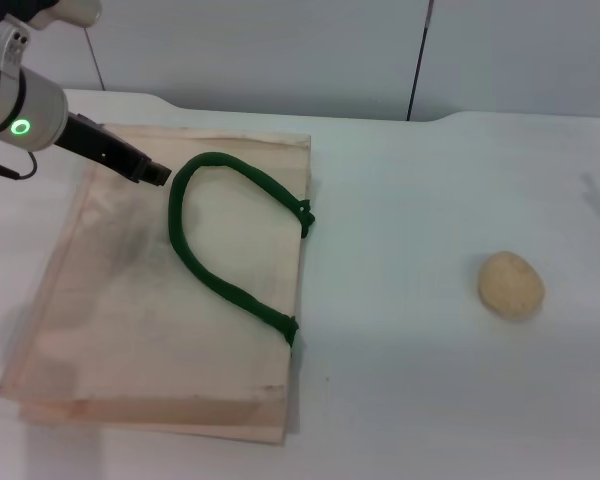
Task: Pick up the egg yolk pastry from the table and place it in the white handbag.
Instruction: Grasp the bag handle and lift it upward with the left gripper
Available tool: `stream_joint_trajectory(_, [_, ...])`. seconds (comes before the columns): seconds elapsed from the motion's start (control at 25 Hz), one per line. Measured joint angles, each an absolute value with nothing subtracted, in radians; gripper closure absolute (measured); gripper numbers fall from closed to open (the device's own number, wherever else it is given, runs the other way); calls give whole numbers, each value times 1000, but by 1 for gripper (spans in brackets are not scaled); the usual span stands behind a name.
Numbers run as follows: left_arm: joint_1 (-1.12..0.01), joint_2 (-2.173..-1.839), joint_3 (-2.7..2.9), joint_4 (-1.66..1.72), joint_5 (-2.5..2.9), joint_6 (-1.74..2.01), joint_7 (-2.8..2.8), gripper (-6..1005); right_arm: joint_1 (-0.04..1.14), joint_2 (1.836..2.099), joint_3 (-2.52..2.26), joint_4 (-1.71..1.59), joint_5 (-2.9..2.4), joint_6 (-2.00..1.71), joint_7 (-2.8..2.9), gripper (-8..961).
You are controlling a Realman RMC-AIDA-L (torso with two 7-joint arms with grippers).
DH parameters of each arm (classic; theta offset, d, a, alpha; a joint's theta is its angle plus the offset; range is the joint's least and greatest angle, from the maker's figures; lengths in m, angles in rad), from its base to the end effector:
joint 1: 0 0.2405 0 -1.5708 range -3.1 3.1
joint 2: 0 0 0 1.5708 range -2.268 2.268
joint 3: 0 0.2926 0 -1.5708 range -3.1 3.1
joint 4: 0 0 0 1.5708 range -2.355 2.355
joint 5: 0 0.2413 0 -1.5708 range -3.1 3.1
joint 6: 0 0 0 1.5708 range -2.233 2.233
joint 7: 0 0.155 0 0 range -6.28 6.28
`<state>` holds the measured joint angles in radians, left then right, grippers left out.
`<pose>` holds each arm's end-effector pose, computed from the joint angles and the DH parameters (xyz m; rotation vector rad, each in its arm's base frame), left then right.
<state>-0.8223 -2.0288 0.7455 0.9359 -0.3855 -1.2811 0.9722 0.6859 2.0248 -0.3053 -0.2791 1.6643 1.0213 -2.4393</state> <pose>-0.2672 0.4958 0.0510 -2.3506 -0.9137 0.2208 0.3371 0.4772 0.0285 -1.8204 0.4859 0.7084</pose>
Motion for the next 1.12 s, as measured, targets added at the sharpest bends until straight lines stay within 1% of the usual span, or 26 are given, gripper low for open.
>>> stream_joint_trajectory(0.4, [-822,-2031,812,929,-449,-1217,990,571,686,2026,-305,-279,1664,1026,-2438,249])
stream_joint_trajectory(1.12, [-844,-2031,848,800,-506,-1096,1053,572,687,2026,-314,-280,1664,1041,-2426,259])
